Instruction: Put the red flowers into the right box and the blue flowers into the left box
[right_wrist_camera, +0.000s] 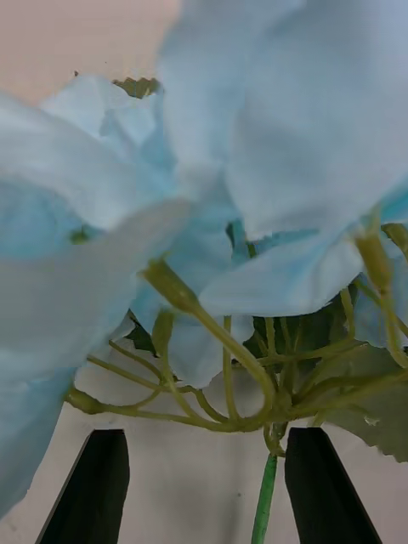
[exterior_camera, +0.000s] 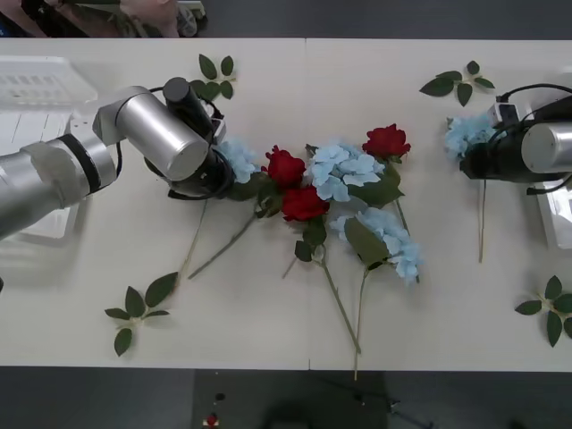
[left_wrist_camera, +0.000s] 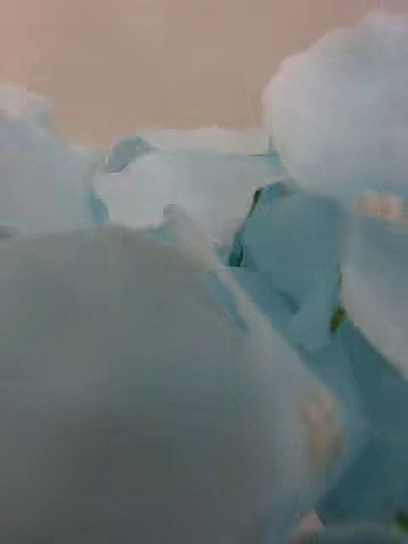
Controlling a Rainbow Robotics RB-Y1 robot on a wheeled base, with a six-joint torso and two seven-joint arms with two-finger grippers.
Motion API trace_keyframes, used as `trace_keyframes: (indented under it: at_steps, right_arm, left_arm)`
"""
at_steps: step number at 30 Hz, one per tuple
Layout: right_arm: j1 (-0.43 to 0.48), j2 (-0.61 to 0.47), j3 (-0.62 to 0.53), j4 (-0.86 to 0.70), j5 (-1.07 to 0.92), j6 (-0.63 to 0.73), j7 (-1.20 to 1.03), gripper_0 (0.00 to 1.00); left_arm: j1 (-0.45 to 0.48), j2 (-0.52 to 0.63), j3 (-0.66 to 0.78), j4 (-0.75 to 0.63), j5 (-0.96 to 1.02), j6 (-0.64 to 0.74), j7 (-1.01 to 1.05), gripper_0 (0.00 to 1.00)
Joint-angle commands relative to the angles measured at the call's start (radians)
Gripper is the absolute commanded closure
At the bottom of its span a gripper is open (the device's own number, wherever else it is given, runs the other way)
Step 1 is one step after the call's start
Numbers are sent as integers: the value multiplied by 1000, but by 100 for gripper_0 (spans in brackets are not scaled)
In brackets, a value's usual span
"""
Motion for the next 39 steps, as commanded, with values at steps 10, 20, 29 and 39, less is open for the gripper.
trace_keyframes:
  at_steps: [10,20,29,39]
  right_arm:
    - [-14,2,6,92,43,-44,-1,47]
    - [-14,52,6,154,66,-57,0,100]
    - [-13,-2,1,-9,-42,-57,10,100]
    - [-13,-172,-94,-481,-419,-73,10,100]
  left_arm:
    - [-140,445,77,-415,-250,358,-391,100]
    - [-80,540,77,-154,-444,72,-537,100]
    - [9,523,-66,210,-502,-415,-514,95]
    - [9,532,-72,236,-502,-477,-519,3]
